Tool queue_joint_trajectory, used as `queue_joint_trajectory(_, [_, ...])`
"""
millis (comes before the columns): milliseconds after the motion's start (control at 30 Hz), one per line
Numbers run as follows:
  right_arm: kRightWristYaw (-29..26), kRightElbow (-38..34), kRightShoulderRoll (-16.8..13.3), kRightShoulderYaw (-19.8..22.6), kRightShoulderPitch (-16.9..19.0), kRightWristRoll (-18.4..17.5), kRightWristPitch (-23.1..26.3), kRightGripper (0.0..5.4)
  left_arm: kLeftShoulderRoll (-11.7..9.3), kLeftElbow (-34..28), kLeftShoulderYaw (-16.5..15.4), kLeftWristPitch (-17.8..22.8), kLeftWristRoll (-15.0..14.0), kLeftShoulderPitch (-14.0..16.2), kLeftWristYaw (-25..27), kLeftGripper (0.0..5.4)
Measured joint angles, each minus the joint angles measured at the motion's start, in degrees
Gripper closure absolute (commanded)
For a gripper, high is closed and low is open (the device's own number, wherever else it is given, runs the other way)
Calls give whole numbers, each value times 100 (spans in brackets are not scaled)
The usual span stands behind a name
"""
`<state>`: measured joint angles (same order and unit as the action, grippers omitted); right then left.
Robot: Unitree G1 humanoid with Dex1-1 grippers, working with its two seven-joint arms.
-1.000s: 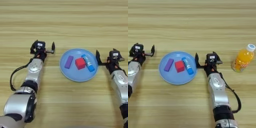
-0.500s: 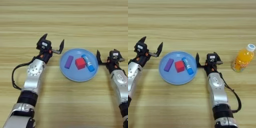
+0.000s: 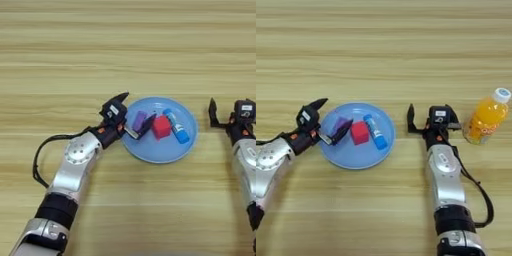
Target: Move the objects on the table
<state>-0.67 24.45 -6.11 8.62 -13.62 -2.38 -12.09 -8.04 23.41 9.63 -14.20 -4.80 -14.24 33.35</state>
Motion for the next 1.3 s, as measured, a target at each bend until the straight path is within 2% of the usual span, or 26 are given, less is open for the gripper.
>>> queue_joint_trajectory(300, [2,13,1,-11,-8,2,-1,2,3,313,88,-120,25,5,175,0])
queue_joint_trajectory(567, [0,29,1,-26,-8,2,-1,2,30,319,199,-183,75,5,191,0])
queue_joint_trajectory(867, [0,30,2,-41,-8,3,0,2,237,128,566,-194,209,154,235,0])
queue_joint_trajectory(1300, [1,35,5,-48,-8,4,0,2,293,372,638,-250,239,140,170,0])
